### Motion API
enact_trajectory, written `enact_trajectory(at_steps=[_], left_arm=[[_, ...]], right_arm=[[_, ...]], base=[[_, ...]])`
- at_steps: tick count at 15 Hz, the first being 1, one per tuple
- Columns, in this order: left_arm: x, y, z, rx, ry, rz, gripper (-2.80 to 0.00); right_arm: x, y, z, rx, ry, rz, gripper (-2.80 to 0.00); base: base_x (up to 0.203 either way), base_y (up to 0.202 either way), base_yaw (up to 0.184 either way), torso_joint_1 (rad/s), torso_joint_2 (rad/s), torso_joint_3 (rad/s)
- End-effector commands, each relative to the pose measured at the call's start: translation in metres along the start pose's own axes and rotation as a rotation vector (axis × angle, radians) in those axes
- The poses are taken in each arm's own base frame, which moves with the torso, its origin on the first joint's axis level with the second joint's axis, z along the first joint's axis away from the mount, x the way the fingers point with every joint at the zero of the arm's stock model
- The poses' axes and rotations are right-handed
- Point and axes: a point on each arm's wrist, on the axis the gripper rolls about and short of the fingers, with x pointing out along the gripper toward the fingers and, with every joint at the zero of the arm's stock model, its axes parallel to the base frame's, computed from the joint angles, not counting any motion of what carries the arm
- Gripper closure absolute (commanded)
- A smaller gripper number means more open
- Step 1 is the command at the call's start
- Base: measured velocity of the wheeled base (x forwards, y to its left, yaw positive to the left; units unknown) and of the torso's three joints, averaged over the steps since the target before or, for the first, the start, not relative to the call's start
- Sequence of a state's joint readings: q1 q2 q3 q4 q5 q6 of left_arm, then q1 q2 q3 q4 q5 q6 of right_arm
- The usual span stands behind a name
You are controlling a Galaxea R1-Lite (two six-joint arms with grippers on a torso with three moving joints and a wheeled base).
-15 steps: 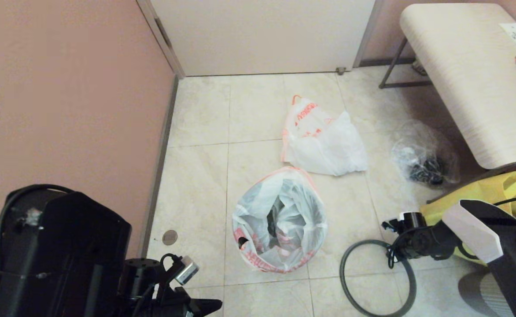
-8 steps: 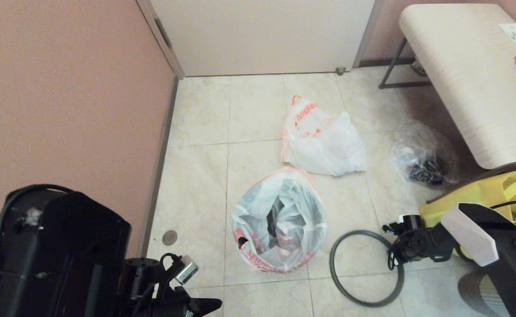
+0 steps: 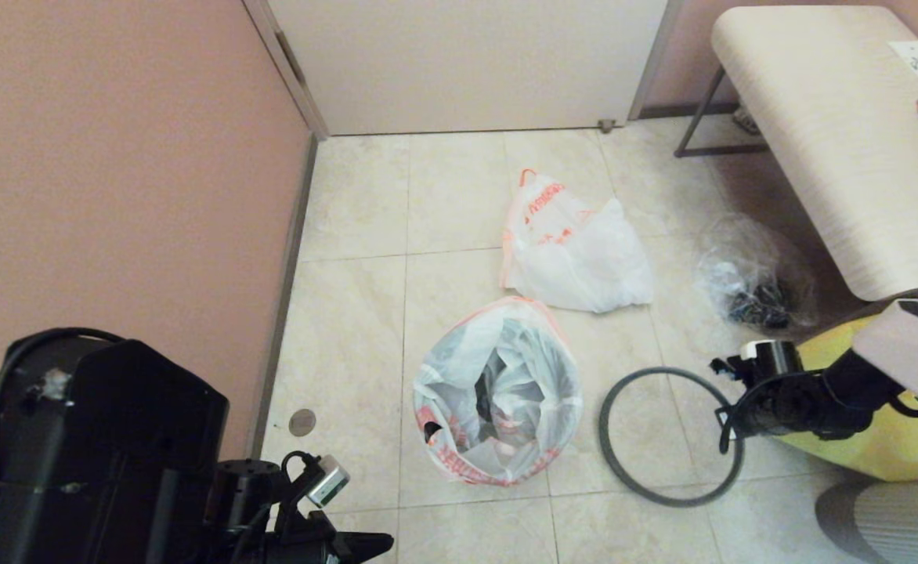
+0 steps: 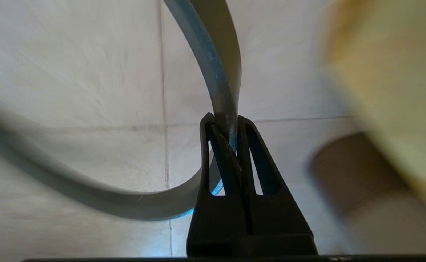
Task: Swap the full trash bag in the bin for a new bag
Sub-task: Place the trash can ring on the trash can
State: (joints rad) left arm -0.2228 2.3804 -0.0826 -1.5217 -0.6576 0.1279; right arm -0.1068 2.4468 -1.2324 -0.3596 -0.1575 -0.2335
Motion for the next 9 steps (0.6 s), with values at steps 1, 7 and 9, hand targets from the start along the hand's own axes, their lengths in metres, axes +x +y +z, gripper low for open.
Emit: enact_trajectory(at_steps=[1, 7, 9], left_arm=[[0.000, 0.001, 0.000, 0.004, -0.006, -0.002, 0.00], [-0.002, 0.002, -0.005, 0.043, 0.009, -0.012, 0.00], [-0.003, 0.000, -0.006, 0.042, 0.012, -0.031, 0.00]], right_arm=[[-0.087, -0.025, 0.044, 0.042, -0.201, -0.051, 0.00], [-0.258, -0.057, 0.121, 0.130, -0.630, -0.159, 0.00], [-0.291, -0.046, 0.130, 0.179, -0.549, -0.061, 0.00]], base=[[0.000, 0.000, 0.000, 0.000, 0.00, 0.000], [0.000, 0.000, 0.000, 0.000, 0.00, 0.000], [0.000, 0.000, 0.000, 0.000, 0.00, 0.000]])
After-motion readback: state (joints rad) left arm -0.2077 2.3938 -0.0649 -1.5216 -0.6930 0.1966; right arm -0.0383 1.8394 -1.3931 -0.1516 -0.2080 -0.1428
